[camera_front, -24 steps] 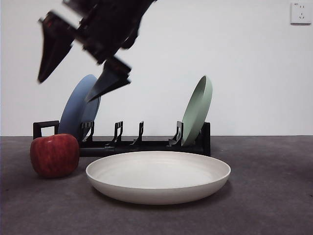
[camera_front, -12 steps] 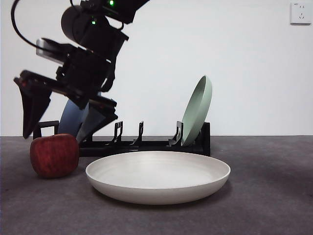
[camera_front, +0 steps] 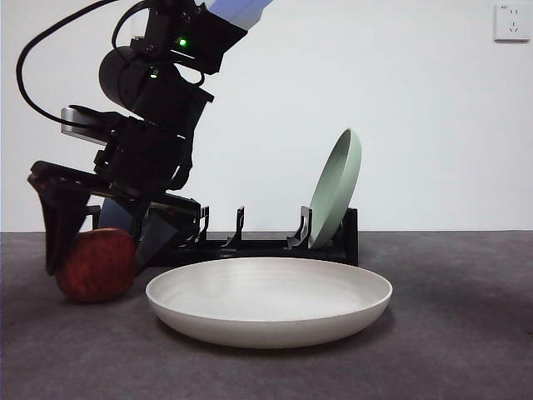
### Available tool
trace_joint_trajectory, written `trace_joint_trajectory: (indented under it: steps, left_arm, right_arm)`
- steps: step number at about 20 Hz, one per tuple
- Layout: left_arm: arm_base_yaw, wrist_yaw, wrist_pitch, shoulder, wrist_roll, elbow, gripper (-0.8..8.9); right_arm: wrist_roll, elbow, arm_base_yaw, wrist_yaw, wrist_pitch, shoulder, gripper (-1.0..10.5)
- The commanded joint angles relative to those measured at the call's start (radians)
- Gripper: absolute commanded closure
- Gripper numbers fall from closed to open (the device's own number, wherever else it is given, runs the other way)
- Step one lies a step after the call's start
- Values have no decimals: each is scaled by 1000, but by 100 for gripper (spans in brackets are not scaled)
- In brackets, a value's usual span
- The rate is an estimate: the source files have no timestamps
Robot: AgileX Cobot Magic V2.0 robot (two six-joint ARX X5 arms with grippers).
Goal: Take the yellow plate from the plate rack,put the plate on the table,take the apple from the table,put the apple in the plate
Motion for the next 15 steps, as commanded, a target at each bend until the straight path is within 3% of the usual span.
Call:
trace_joint_trajectory:
  steps: [1, 7, 15]
  left_arm:
    - [-2, -3, 2, -5, 11, 2, 820]
    - [-2, -3, 2, -5, 13, 2, 820]
    - [-2, 3, 2, -5, 42, 2, 820]
  right_arm:
    - [13, 3, 6, -12, -2, 15, 959]
    - [10, 7, 6, -9, -21, -40, 958]
    - [-68, 9, -24, 98, -105, -306, 958]
